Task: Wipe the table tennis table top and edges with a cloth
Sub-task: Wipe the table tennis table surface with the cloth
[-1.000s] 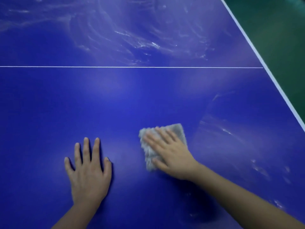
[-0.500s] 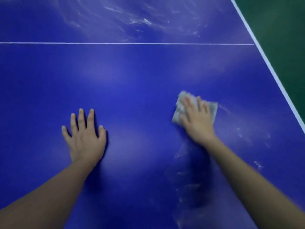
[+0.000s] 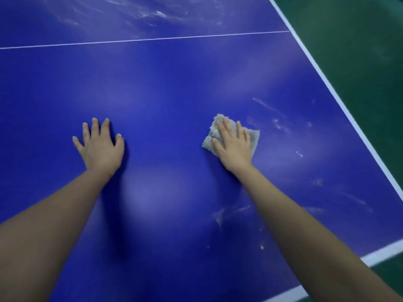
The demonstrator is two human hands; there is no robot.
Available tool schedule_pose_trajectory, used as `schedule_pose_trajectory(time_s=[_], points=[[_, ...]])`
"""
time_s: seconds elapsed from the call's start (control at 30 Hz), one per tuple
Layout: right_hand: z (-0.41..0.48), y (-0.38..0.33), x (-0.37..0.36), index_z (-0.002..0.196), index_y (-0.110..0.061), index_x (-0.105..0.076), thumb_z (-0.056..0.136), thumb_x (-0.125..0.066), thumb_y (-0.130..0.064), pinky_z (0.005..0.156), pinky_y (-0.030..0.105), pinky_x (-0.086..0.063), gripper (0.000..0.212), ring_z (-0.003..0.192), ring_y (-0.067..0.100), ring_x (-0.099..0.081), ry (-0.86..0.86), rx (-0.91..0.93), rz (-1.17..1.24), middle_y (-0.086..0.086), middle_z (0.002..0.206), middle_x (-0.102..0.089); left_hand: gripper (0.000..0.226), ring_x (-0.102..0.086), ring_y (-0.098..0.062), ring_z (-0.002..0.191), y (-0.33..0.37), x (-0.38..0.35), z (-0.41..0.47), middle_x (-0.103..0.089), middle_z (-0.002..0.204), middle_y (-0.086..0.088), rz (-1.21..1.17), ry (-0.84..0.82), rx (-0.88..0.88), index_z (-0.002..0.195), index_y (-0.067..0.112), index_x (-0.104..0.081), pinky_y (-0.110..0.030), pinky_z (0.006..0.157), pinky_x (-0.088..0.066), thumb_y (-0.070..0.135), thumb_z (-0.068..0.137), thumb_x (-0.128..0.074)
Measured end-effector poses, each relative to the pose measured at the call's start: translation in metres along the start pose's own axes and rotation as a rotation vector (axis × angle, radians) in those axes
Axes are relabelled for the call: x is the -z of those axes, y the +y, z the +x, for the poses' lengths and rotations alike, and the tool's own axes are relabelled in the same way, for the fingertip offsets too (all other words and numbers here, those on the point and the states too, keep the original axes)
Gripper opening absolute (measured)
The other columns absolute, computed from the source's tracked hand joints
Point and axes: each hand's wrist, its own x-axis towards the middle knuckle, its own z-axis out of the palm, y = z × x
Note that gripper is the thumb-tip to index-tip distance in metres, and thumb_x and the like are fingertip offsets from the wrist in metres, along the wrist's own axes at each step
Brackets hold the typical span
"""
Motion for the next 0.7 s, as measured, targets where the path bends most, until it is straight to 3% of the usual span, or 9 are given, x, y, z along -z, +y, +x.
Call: schedule_pose_trajectory(time_s=[0.07, 0.2, 0.27, 0.33, 0.37, 0.43, 0.57, 0.63, 0.7], points=[[-0.042, -0.024, -0.013, 0.149, -0.030, -0.020, 0.101, -0.030, -0.041, 0.116, 0.039, -0.002, 0.051, 0.146, 0.030, -0.009, -0.014, 0.123, -0.045, -0.006, 0.158, -0.014, 0.047, -0.017, -0.026, 0.142, 0.000, 0.005, -0.013, -0.030, 0.150, -0.013, -0.018, 0.005, -0.086, 0.139, 0.009, -0.039, -0.053, 0.112, -0.005, 0.023, 0.095, -0.041], [-0.187, -0.066, -0.047, 0.143, -0.028, -0.039, 0.095, -0.032, -0.044, 0.113, 0.044, -0.021, 0.051, 0.136, 0.032, -0.037, -0.065, 0.532, -0.124, -0.005, 0.149, -0.039, 0.038, -0.038, -0.028, 0.133, 0.006, 0.006, -0.068, -0.046, 0.140, -0.017, -0.117, -0.051, -0.390, 0.130, 0.006, -0.051, -0.046, 0.108, -0.024, 0.016, 0.095, -0.043], [-0.237, -0.071, -0.054, 0.144, -0.029, -0.034, 0.096, -0.030, -0.047, 0.115, 0.044, -0.015, 0.051, 0.138, 0.029, -0.033, -0.207, 0.740, -0.150, -0.008, 0.151, -0.034, 0.043, -0.034, -0.024, 0.136, 0.011, 0.000, -0.099, -0.042, 0.144, -0.014, -0.097, -0.105, -0.483, 0.133, 0.008, -0.050, -0.044, 0.110, -0.020, 0.022, 0.095, -0.037], [-0.242, -0.062, -0.050, 0.144, -0.031, -0.035, 0.096, -0.028, -0.047, 0.113, 0.044, -0.022, 0.051, 0.138, 0.027, -0.034, -0.265, 0.844, -0.216, -0.009, 0.151, -0.035, 0.046, -0.021, -0.020, 0.142, 0.012, -0.009, -0.121, -0.029, 0.152, -0.008, -0.029, -0.148, -0.521, 0.142, 0.013, -0.039, -0.043, 0.113, -0.010, 0.025, 0.097, -0.033], [-0.234, -0.052, -0.045, 0.142, -0.030, -0.040, 0.094, -0.029, -0.047, 0.110, 0.044, -0.030, 0.052, 0.135, 0.027, -0.039, -0.242, 0.821, -0.258, -0.008, 0.148, -0.040, 0.048, -0.014, -0.018, 0.144, 0.011, -0.013, -0.128, -0.022, 0.155, -0.006, 0.010, -0.151, -0.522, 0.145, 0.015, -0.031, -0.042, 0.114, -0.006, 0.026, 0.098, -0.033], [-0.210, -0.025, -0.032, 0.139, -0.024, -0.046, 0.092, -0.035, -0.042, 0.105, 0.049, -0.035, 0.052, 0.130, 0.031, -0.046, -0.132, 0.574, -0.225, 0.000, 0.143, -0.047, 0.051, -0.009, -0.019, 0.145, 0.008, -0.019, -0.135, -0.016, 0.157, -0.005, 0.066, -0.125, -0.522, 0.148, 0.017, -0.023, -0.043, 0.115, -0.004, 0.028, 0.098, -0.031], [-0.170, 0.030, -0.005, 0.146, -0.024, -0.032, 0.099, -0.039, -0.032, 0.115, 0.039, -0.009, 0.048, 0.144, 0.027, -0.018, 0.048, -0.119, -0.107, -0.001, 0.155, -0.026, 0.052, -0.011, -0.020, 0.145, 0.009, -0.022, -0.134, -0.019, 0.156, -0.006, 0.074, -0.103, -0.525, 0.147, 0.016, -0.026, -0.045, 0.115, -0.006, 0.029, 0.096, -0.031], [-0.173, 0.018, -0.010, 0.146, -0.022, -0.033, 0.097, -0.040, -0.028, 0.116, 0.041, -0.009, 0.049, 0.144, 0.028, -0.017, 0.089, -0.252, -0.056, 0.000, 0.156, -0.026, 0.053, -0.011, -0.020, 0.144, 0.009, -0.022, -0.136, -0.019, 0.156, -0.007, 0.080, -0.109, -0.522, 0.147, 0.015, -0.026, -0.046, 0.115, -0.006, 0.029, 0.096, -0.031], [-0.191, -0.016, -0.025, 0.147, -0.020, -0.031, 0.096, -0.036, -0.029, 0.116, 0.043, -0.011, 0.052, 0.143, 0.030, -0.021, 0.090, -0.228, -0.084, 0.003, 0.154, -0.028, 0.053, -0.012, -0.021, 0.144, 0.008, -0.022, -0.136, -0.020, 0.155, -0.008, 0.080, -0.107, -0.522, 0.146, 0.015, -0.027, -0.047, 0.115, -0.006, 0.029, 0.096, -0.032]])
